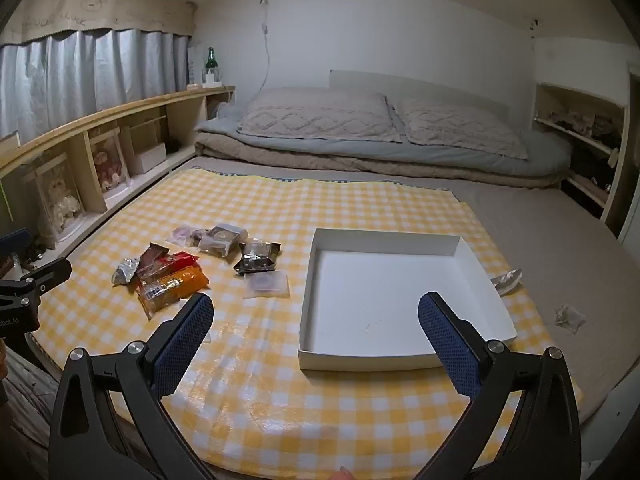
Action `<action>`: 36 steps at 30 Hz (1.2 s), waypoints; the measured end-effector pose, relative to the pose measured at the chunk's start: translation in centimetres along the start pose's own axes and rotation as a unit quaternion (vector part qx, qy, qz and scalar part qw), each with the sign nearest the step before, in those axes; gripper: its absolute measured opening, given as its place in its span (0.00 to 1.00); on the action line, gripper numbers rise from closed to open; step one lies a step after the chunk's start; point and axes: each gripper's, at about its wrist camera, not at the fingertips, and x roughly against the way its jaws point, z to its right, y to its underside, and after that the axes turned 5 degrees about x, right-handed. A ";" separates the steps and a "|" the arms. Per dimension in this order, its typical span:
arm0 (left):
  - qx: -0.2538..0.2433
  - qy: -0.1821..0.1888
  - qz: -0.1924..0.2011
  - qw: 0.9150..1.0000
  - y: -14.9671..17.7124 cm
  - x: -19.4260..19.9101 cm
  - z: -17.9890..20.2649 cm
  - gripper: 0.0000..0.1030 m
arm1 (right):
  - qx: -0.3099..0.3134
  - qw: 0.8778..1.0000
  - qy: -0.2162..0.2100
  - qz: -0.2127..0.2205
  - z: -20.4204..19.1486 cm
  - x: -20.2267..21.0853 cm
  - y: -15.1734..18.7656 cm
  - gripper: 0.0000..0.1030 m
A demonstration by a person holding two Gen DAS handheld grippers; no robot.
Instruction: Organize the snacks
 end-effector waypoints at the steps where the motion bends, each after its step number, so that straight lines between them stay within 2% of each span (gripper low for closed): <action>1: 0.000 0.000 0.000 1.000 0.0 0.0 0.0 1.00 | 0.000 1.000 0.000 0.000 0.0 0.0 0.0 1.00; 36: -0.001 -0.001 0.000 1.000 -0.2 0.0 0.1 1.00 | -0.003 1.000 -0.001 -0.006 -0.5 0.0 -0.1 1.00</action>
